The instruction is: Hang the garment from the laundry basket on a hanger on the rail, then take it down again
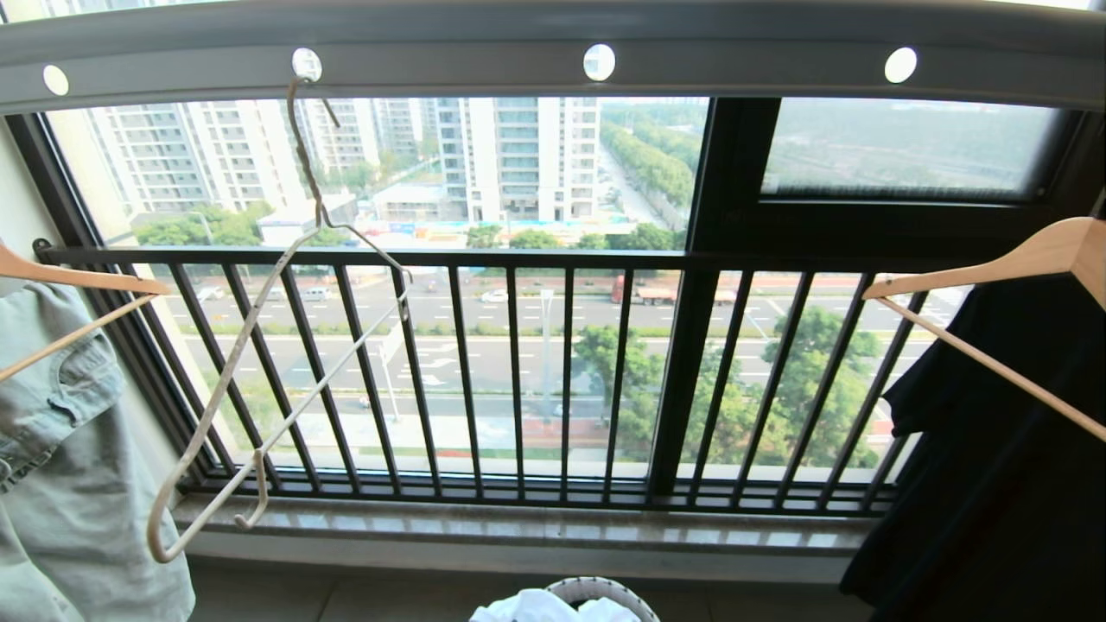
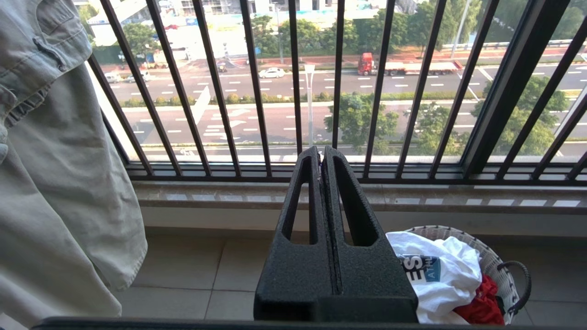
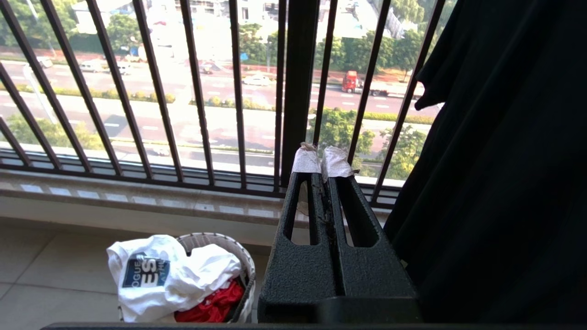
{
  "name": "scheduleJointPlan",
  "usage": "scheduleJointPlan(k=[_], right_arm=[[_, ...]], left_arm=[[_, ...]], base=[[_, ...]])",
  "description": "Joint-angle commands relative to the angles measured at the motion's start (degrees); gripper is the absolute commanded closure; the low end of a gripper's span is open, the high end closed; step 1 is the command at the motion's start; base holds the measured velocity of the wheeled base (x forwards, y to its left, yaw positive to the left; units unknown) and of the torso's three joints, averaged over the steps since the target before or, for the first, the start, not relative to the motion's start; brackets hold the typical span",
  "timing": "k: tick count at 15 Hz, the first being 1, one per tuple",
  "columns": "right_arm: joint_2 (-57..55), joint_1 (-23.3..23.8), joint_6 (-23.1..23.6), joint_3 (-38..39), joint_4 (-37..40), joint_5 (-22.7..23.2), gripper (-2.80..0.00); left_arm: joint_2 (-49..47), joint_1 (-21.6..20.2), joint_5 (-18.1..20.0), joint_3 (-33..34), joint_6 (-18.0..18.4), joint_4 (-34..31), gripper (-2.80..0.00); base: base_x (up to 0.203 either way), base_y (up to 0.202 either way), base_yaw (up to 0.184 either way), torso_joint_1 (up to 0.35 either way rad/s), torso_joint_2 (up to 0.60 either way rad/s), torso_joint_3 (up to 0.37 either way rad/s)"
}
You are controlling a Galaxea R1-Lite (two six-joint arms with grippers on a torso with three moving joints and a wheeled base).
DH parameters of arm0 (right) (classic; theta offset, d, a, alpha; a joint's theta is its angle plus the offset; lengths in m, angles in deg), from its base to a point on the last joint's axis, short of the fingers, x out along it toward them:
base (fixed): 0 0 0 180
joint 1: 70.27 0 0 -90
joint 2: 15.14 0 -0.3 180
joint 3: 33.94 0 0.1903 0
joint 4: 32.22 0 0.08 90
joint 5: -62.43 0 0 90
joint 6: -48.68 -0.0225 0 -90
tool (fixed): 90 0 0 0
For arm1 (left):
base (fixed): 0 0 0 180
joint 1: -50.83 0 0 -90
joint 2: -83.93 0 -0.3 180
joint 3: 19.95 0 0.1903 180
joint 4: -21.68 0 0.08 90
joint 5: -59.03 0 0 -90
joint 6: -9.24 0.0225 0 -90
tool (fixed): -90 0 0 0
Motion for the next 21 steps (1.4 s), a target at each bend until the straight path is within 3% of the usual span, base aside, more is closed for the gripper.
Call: scheduleJointPlan(k=[1, 21], right_arm=[[-0.1, 0.0, 0.0, 0.0, 0.0, 0.0, 0.0], [-0.1, 0.0, -0.1, 0.0, 0.0, 0.0, 0.0]], left_arm=[[0.0, 0.0, 0.0, 0.0, 0.0, 0.0, 0.0], [0.0, 0.0, 0.0, 0.0, -0.2, 0.0, 0.0]], base=[[0.0, 0.0, 0.0, 0.0, 0.0, 0.0], [0.0, 0.0, 0.0, 0.0, 0.0, 0.0]])
